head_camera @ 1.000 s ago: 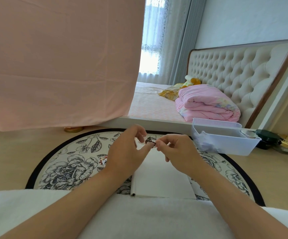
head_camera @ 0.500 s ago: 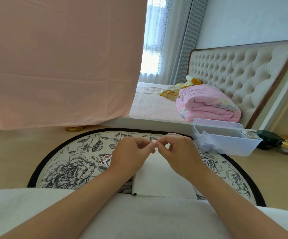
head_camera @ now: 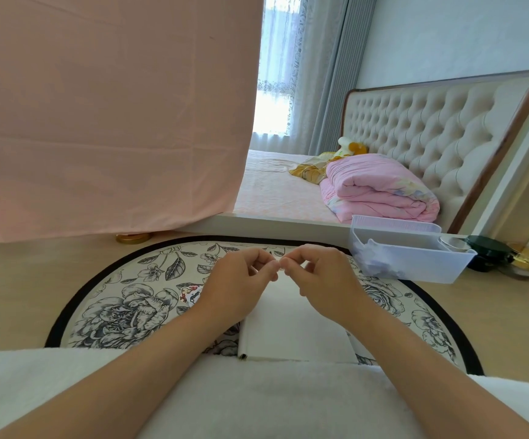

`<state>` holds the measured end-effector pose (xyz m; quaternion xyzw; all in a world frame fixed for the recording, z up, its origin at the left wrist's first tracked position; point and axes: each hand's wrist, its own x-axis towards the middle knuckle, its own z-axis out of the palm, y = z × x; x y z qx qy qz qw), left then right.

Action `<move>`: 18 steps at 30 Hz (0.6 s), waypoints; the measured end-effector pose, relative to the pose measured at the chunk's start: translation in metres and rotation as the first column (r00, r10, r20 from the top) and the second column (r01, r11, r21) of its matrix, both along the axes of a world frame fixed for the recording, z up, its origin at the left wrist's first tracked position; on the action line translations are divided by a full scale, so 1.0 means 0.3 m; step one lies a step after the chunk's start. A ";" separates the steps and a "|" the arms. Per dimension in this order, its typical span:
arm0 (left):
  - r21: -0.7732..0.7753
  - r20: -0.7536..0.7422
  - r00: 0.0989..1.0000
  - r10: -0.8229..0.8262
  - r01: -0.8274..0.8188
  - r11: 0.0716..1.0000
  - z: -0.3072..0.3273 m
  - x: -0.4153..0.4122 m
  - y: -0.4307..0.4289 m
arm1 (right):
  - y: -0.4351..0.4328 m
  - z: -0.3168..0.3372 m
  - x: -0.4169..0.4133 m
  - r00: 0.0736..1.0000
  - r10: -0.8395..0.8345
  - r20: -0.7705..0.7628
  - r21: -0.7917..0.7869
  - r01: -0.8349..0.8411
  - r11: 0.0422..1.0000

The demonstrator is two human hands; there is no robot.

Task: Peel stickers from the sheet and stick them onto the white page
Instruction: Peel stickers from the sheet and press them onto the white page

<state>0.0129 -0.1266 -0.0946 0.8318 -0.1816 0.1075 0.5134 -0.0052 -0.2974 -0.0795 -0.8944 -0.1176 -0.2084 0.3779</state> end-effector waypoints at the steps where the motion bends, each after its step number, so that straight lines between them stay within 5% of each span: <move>1: 0.004 0.004 1.000 -0.006 0.006 1.000 0.000 0.000 0.001 | -0.001 0.002 -0.001 1.000 0.001 -0.014 0.016 -0.001 1.000; 13: -0.024 0.023 0.998 -0.054 0.054 0.998 0.001 0.000 0.000 | 0.013 0.019 -0.016 0.972 0.057 -0.227 0.254 0.002 0.967; 18: -0.052 0.003 0.999 -0.040 0.040 0.998 0.014 -0.010 0.001 | 0.012 0.036 -0.024 0.975 0.138 -0.171 0.312 -0.080 0.947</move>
